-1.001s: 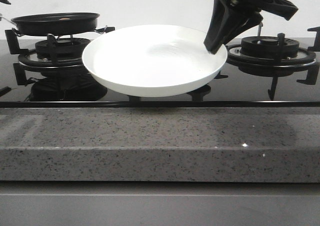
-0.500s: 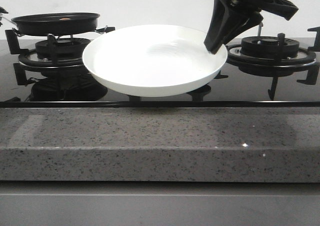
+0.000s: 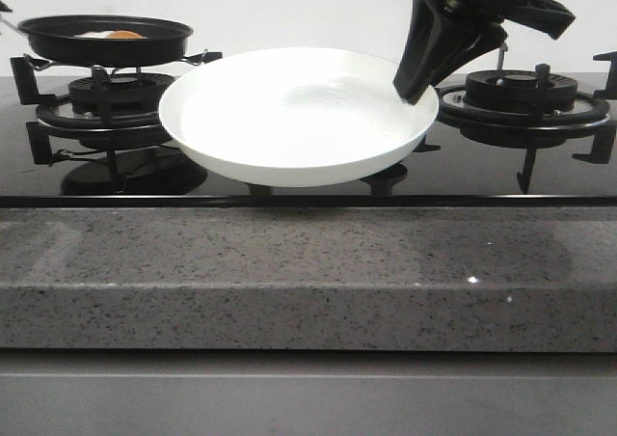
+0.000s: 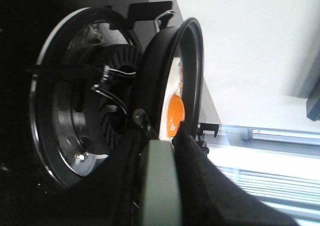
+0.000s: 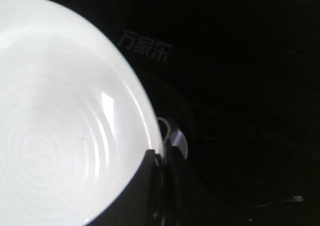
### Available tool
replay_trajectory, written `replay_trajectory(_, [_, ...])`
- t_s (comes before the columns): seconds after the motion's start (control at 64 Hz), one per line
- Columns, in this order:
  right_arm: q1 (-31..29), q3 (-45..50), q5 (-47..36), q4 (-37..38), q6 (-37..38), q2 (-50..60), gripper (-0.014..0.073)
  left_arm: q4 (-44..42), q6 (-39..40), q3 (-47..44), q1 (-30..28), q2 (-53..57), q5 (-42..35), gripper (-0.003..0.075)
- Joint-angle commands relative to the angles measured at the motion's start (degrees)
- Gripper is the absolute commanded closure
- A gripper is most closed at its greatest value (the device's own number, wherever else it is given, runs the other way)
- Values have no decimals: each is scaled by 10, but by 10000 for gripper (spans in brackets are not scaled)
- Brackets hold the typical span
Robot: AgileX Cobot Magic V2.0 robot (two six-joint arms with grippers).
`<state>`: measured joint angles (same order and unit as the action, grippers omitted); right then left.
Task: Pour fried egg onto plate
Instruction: 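Lift the frying pan with the left gripper above the held plate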
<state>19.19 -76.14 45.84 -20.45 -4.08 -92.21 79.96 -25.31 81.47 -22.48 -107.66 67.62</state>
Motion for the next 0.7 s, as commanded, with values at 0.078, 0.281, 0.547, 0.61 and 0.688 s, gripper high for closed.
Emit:
replay_trajectory(0.078, [0,-13,-25,-12,-5,22,648,56,-33,18,-2,84,49,739])
replay_trajectory(0.281, [0,-13,-25,-12,-5,22,648,50,-69,18,-2,153,49,739])
replay_trajectory(0.547, [0,-13,-25,-12,-5,22,648,40,-100,-27,1,250,35,739])
replay_trajectory(0.61, [0,-13,-25,-12,-5,22,648,40,-103,-46,11,273,17,739])
replay_trajectory(0.688, [0,-13,-25,-12,-5,22,648,38,-127,-68,29,299,-1,739])
